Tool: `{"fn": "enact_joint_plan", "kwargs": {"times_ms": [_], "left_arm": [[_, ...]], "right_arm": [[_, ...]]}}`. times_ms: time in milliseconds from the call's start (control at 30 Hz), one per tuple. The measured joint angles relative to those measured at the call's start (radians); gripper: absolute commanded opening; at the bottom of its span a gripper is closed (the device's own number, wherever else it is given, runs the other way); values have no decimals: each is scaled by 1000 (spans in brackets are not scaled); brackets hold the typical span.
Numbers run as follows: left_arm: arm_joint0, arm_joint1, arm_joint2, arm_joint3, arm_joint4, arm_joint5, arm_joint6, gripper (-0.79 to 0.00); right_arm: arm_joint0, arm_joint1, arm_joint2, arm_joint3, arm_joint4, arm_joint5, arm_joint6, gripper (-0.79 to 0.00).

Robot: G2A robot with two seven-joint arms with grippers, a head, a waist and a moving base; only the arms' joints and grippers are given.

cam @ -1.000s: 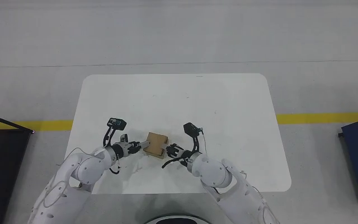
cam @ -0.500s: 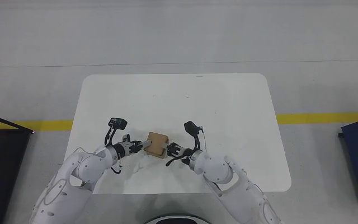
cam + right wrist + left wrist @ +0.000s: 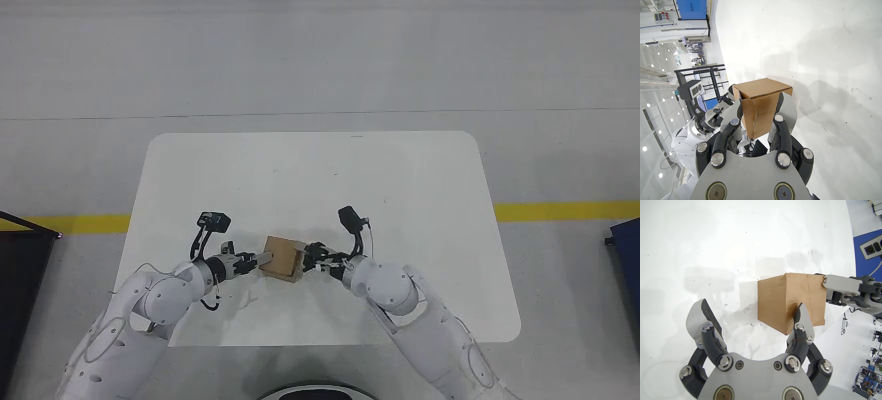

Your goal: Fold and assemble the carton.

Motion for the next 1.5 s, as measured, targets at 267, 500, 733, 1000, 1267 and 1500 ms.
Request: {"fn": "enact_joint_plan", "kwargs": {"times_ms": [267, 500, 733, 1000, 1267, 1500], "left_arm": [[2, 0, -2, -3, 0, 1, 0, 0], [7, 1, -9, -6, 2, -1, 4, 0], [11, 1, -14, -10, 4, -2, 2, 0], [12, 1, -14, -10, 2, -3, 1, 0], [15, 1, -15, -12, 3, -2, 7, 0], [22, 1, -18, -17, -2, -4, 9, 0]], "right_arm": [[-17, 2, -2, -25, -21, -3, -10, -646], [-20, 2, -12, -33, -35, -8, -12, -610], [-35, 4, -17, -51, -50, -19, -11, -619], [-50, 12, -20, -69, -78, -19, 51, -690], [-77, 17, -24, -109, -105, -39, 46, -625], [-75, 19, -25, -104, -108, -34, 64, -594]]}}
